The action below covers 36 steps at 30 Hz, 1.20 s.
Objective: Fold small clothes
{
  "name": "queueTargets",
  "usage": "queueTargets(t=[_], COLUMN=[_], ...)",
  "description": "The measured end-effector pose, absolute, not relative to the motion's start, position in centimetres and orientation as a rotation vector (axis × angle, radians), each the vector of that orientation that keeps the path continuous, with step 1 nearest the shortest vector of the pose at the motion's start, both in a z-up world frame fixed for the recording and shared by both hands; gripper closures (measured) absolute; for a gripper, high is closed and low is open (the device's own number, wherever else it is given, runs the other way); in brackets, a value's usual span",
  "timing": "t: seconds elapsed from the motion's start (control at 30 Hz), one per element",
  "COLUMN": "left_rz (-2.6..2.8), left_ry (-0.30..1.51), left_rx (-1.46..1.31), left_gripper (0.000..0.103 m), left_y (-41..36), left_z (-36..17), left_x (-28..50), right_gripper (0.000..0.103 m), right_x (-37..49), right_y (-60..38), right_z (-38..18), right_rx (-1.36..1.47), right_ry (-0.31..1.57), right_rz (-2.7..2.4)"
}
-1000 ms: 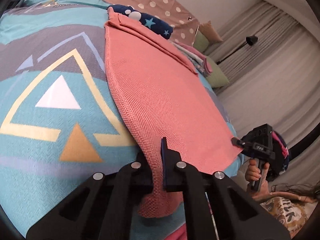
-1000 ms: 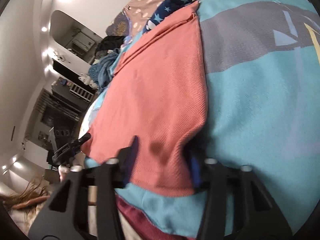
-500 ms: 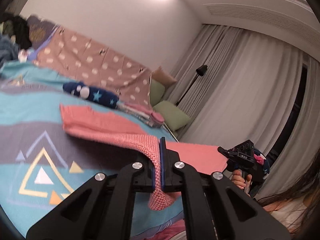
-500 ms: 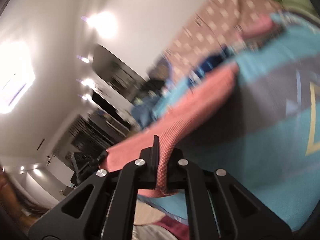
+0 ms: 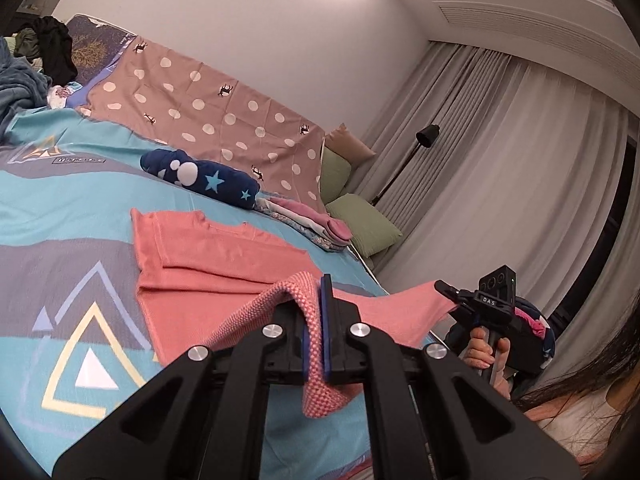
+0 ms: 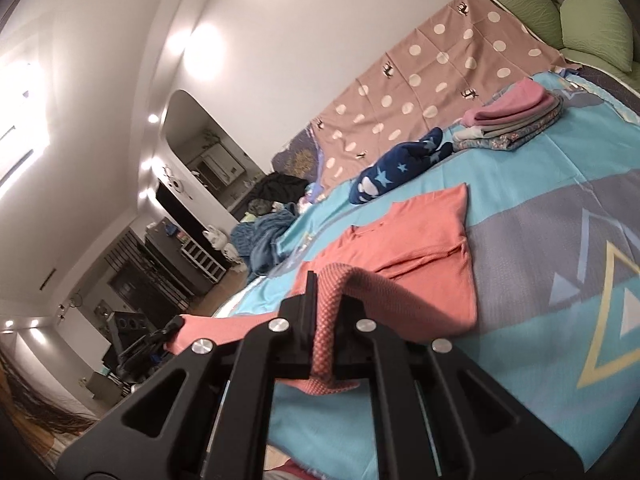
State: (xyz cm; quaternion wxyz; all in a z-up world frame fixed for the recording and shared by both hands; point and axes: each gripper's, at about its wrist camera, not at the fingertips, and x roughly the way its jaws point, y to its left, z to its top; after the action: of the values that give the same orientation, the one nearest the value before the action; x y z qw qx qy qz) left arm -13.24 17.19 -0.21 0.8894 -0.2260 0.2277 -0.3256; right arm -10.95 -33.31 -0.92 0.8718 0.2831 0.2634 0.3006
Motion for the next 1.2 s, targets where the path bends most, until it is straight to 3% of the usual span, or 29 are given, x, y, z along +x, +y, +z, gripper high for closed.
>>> queueTargets(t=[0.57,0.9,1.0,1.03,1.1,1.2], left_rz=[-0.57,-0.463,-0.417,-0.386,-0.349,-0.344], left_ry=[0.538,0.705,0.786,0.813,0.841,0.835], left_rx=[-0.425,-0.558,-0.594,-0.6,-0.612,-0.612], left_gripper=[0.099,0.099,0.091,0.083,0.079,0.074], left_y=[16.3,18.1,18.6,18.8,19.2,19.8], left_z=[0.0,-6.5,-9.3,-10.3,-11.5,-11.8], left_x=[1.7,13.5,16.7,17.5,18.0,17.6], right_gripper=[0.098,0.098,0.094,0.093,0.083,0.082], right_x=[4.7,16.9,19.4,20.3,21.1,20.9], right_y=[-30.6,-28.1,-27.8,-27.8,-28.0,-28.1], right_z=[-1.2,-7.0,-8.9,-9.9,-11.8,-12.6], right_rx=[0.506,0.502,0.492,0.511,0.542,0.504], right_ry=[0.649,0.851,0.901,0.937,0.991,1.011], right_rz=[0.505,0.438,0.393,0.37,0.355,0.35])
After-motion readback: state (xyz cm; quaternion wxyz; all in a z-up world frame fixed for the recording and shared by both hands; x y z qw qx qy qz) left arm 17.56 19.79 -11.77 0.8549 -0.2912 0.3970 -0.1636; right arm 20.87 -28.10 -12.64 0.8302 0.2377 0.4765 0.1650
